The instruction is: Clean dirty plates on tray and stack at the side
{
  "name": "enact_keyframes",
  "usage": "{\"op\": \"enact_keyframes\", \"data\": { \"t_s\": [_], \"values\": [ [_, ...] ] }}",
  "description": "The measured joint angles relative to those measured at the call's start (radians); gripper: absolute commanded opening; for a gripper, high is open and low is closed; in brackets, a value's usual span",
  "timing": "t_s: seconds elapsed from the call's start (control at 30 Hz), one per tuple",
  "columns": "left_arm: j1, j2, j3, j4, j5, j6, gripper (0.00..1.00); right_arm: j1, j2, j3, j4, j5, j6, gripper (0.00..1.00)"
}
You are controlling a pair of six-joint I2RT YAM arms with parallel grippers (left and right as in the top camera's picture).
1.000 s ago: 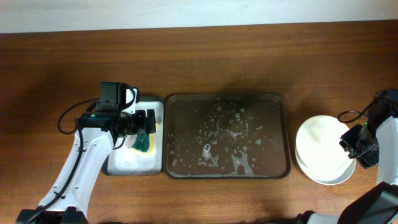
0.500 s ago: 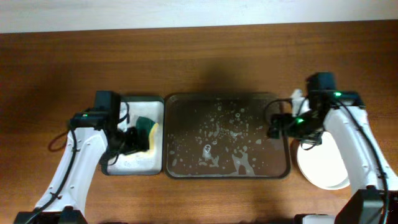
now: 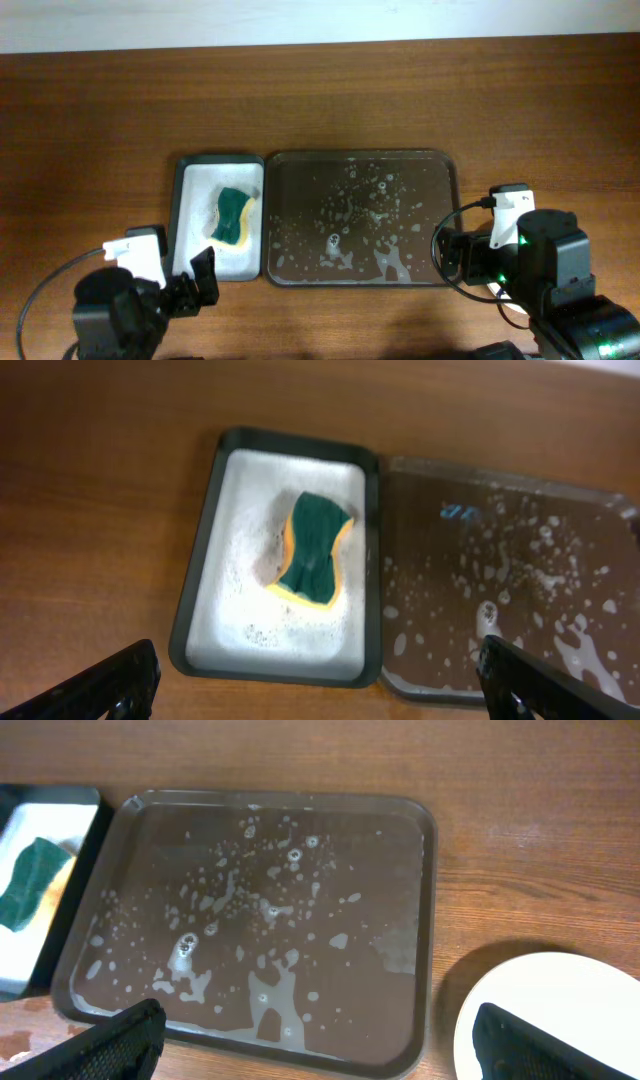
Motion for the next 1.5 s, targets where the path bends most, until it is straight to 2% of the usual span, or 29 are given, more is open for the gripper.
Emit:
{"op": "enact_keyframes", "data": {
  "t_s": [0.1, 0.43, 0.47, 0.53, 0.63, 0.8, 0.93, 1.0, 1.2, 1.5],
  "values": [
    [0.0, -0.069, -0.003, -0.004, 0.0, 0.0, 1.0, 0.0, -0.004, -0.002, -0.001, 0.0, 0.0, 0.99],
    [0.0, -0.069, -0.003, -0.005, 0.0, 0.0, 0.99, 0.0, -0.002, -0.018, 0.013, 0.005, -0.009, 0.99],
    [0.0, -0.069, -0.004, -0.004, 0.0, 0.0, 0.99, 0.0, -0.061, -0.043, 0.06, 0.008, -0.016, 0.99],
    [0.0, -0.069, -0.007, -0.006, 0.0, 0.0, 0.99, -0.006, -0.201, -0.159, 0.269, 0.008, -0.031, 0.99],
    [0.0, -0.069, -0.01, -0.009, 0.0, 0.001, 0.99, -0.05, -0.47, -0.499, 0.662, -0.005, -0.035, 0.99],
    [0.0, -0.069, -0.011, -0.007, 0.0, 0.001, 0.99, -0.061, -0.681, -0.772, 0.903, 0.0, -0.035, 0.99],
    [0.0, -0.069, -0.011, -0.008, 0.0, 0.001, 0.99, -0.061, -0.703, -0.936, 1.08, 0.0, -0.061, 0.99],
    [0.0, -0.069, -0.011, -0.008, 0.0, 0.001, 0.99, -0.078, -0.703, -0.977, 1.057, 0.0, -0.084, 0.99],
    [0.0, -0.069, -0.011, -0.008, 0.0, 0.001, 0.99, -0.253, -0.704, -0.978, 0.972, 0.016, -0.098, 0.99],
    [0.0, -0.069, -0.011, -0.008, 0.0, 0.001, 0.99, -0.256, -0.705, -0.978, 0.972, 0.019, -0.101, 0.99]
  ]
}}
